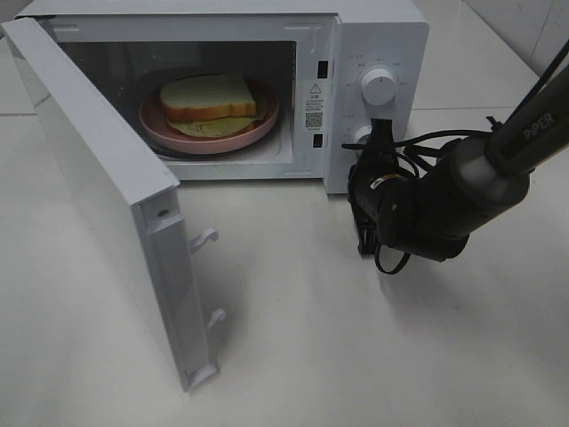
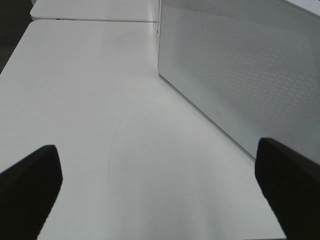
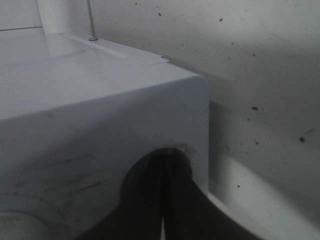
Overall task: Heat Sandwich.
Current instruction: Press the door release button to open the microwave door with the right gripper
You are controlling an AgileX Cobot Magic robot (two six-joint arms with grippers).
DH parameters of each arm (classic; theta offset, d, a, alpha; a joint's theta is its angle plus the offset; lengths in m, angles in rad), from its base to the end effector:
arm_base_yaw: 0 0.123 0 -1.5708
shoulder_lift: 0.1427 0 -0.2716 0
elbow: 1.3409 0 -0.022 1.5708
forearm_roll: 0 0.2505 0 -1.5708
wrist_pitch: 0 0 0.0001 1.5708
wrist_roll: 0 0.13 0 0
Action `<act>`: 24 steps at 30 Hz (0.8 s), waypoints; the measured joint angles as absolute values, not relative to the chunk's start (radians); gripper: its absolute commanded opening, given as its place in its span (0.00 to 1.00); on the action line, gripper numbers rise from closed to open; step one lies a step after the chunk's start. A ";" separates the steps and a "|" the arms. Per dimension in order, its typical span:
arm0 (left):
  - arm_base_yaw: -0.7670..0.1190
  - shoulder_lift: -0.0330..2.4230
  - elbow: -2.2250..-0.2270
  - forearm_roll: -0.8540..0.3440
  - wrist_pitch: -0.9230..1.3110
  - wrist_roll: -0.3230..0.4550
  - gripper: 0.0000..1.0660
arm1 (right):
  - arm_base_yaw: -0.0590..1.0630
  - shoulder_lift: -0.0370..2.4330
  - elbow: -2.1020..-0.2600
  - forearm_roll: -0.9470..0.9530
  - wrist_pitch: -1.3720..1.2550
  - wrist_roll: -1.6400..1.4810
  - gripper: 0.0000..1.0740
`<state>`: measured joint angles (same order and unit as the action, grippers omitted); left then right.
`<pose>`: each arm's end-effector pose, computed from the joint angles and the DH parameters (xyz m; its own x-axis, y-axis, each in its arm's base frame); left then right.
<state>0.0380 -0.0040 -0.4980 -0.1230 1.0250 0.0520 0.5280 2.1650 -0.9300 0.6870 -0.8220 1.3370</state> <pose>0.0449 -0.0119 0.2638 -0.4194 -0.0280 -0.9074 0.0523 0.9971 -0.0549 0.3836 0.1538 0.0542 0.0208 0.9986 0.0485 0.3877 -0.0527 0.9203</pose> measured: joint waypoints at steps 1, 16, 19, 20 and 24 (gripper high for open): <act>0.038 -0.004 -0.498 -0.123 1.025 0.052 0.97 | 0.528 2.165 -0.931 0.686 -0.814 1.337 0.01; 0.038 -0.004 -0.498 -0.123 1.025 0.052 0.97 | 0.505 2.130 -0.941 0.657 -0.698 1.347 0.00; 0.038 -0.004 -0.498 -0.123 1.025 0.052 0.97 | 0.501 2.123 -0.934 0.641 -0.698 1.358 0.00; 0.038 -0.004 -0.498 -0.123 1.025 0.052 0.97 | 0.501 2.119 -0.928 0.632 -0.699 1.363 0.00; 0.038 -0.004 -0.498 -0.123 1.025 0.052 0.97 | 0.501 2.096 -0.889 0.601 -0.732 1.378 0.00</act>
<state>0.0380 -0.0040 -0.4980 -0.1230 1.0250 0.0520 0.5010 2.0960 -0.8890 0.6010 -0.7320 1.3780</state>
